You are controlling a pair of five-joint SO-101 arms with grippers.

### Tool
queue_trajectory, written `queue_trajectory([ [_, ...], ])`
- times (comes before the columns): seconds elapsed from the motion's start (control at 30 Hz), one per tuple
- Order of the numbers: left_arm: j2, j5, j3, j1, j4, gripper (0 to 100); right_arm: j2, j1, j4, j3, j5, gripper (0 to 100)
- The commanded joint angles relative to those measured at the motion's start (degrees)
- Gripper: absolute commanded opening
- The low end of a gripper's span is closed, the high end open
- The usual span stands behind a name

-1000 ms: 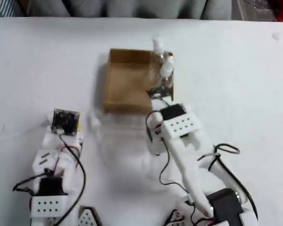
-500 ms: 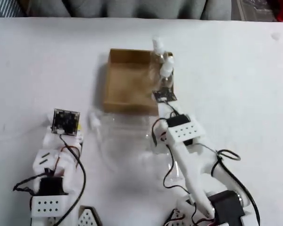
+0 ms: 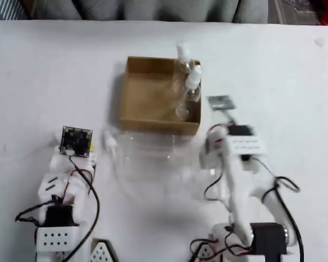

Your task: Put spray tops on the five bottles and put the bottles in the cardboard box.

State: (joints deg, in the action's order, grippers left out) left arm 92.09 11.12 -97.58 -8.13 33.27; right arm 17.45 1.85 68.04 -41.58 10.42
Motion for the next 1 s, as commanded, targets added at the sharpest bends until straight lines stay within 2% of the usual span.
queue_trajectory([
  [0.0, 0.5, 0.4, 0.3, -0.5, 0.5, 2, 1.1, -10.9, 3.6, 7.1, 9.2, 5.9],
  [0.2, 0.5, 0.4, 0.3, -0.4, 0.5, 2, 1.1, -25.5, 3.8, 10.2, 17.0, 5.9],
  [0.4, 0.5, 0.4, 0.3, -0.4, 0.7, 2, 0.6, -34.8, 3.6, 9.2, 27.5, 6.3],
  [0.6, 0.5, 0.4, 0.3, -0.4, 0.8, 2, 0.6, -35.5, -5.5, 1.5, 34.9, 7.0],
  [0.67, 0.5, 0.4, 0.3, -0.5, 0.8, 2, 0.6, -35.4, -7.4, -0.2, 35.5, 11.4],
  [0.83, 0.5, 0.4, 0.3, -0.5, 0.8, 2, 0.5, -35.4, -8.1, -0.7, 35.7, 29.5],
  [0.97, 0.5, 0.4, 0.3, -0.5, 0.8, 2, 0.7, -34.4, -8.0, -0.3, 35.6, 30.1],
])
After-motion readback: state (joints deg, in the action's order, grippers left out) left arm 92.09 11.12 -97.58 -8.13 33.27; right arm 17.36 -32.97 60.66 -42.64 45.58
